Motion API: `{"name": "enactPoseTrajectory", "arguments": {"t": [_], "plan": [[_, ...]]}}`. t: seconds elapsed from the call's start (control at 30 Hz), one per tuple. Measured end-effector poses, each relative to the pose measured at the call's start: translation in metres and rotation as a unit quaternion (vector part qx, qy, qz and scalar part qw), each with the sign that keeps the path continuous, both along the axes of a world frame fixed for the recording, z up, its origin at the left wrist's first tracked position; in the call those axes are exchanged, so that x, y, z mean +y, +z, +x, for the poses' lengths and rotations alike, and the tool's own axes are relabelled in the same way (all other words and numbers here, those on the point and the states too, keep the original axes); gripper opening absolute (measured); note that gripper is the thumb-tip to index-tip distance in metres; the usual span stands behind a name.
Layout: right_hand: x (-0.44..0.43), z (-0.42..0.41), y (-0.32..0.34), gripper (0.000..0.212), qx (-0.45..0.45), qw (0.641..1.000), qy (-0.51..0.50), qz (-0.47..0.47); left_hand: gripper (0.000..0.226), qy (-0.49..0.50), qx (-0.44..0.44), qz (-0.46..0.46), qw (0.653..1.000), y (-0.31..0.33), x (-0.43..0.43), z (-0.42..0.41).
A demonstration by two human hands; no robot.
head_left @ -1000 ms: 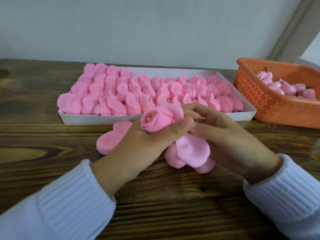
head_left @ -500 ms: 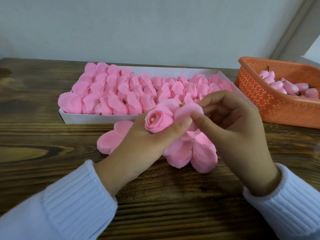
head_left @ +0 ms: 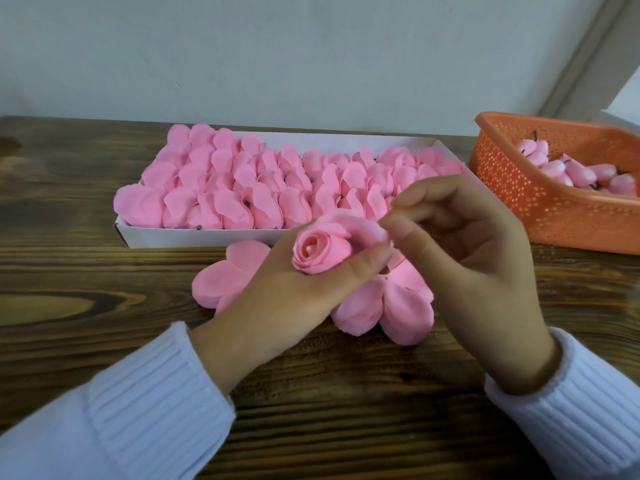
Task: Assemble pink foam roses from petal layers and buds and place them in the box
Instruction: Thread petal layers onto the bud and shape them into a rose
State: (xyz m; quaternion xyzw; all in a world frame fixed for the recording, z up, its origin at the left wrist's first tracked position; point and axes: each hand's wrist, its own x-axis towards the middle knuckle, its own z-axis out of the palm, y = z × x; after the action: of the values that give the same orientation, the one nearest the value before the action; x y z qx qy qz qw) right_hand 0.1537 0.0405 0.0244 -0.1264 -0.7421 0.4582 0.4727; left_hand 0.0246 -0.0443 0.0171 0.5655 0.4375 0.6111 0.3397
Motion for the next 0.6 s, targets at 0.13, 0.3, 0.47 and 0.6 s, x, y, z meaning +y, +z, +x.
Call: {"name": "enactPoseTrajectory", "arguments": {"t": [0.13, 0.3, 0.47, 0.6], "plan": [[0.004, -0.002, -0.003, 0.027, -0.006, 0.994, 0.024, -0.11, 0.017, 0.025, -0.051, -0.004, 0.998, -0.003, 0.003, -0.005], [0.003, -0.008, -0.01, 0.044, -0.056, 0.939, 0.204, -0.27, 0.017, 0.014, -0.134, -0.026, 0.991, -0.009, 0.007, -0.007], [-0.009, -0.013, -0.012, 0.051, -0.03, 0.932, 0.212, -0.293, 0.018, -0.015, -0.116, -0.031, 0.993, -0.01, 0.006, -0.005], [-0.006, -0.012, -0.011, 0.043, -0.03, 0.916, 0.22, -0.335, 0.024, -0.05, -0.081, -0.031, 0.995, -0.007, 0.003, -0.005]]}}
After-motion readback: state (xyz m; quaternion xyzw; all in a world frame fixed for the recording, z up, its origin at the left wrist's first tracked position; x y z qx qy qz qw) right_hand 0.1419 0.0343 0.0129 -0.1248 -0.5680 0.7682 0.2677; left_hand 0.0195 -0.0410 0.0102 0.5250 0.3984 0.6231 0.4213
